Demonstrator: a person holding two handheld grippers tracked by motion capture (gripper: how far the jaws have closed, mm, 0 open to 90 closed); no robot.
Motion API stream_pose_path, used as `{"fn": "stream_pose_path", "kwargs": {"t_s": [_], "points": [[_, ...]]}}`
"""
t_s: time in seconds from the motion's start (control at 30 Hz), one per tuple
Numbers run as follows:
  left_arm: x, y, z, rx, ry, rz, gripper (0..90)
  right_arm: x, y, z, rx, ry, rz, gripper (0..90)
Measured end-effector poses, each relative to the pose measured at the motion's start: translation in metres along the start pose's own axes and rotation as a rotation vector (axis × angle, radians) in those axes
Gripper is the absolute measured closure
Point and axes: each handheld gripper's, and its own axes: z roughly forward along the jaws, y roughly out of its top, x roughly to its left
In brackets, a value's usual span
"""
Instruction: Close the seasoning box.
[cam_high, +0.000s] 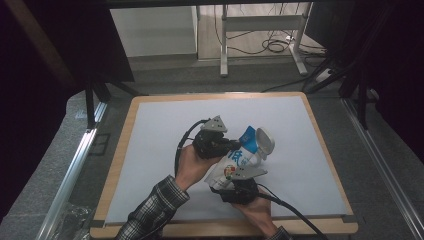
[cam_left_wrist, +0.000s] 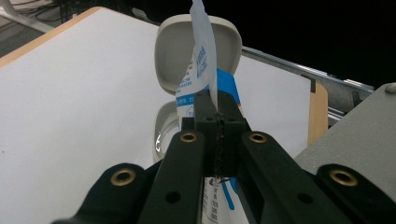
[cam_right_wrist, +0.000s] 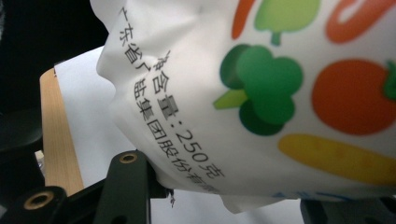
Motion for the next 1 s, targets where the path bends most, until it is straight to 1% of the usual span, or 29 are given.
{"fn": "stream_pose_path", "kwargs": {"t_s": [0.2, 0.4, 0.6, 1.0], "points": [[-0.0004, 0.0015, 0.0012, 0.004, 0.002, 0.001, 90.0, -0.0002, 0.0009, 0.0003, -0.007, 0.011, 0.002, 52.3], [0.0009, 0.0024, 0.0023, 0.009, 0.007, -0.001, 90.0, -0.0001, 0.0029, 0.0007, -0.008, 0.032, 0.009, 52.9], [0.0019, 0.0035, 0.0039, 0.009, 0.011, -0.007, 90.0, 0.0004, 0.0045, 0.0009, -0.014, 0.050, 0.024, 53.1], [0.0052, 0.0048, 0.0066, 0.007, 0.015, -0.018, 90.0, -0.0003, 0.0075, 0.0008, -0.015, 0.066, 0.044, 53.3]]}}
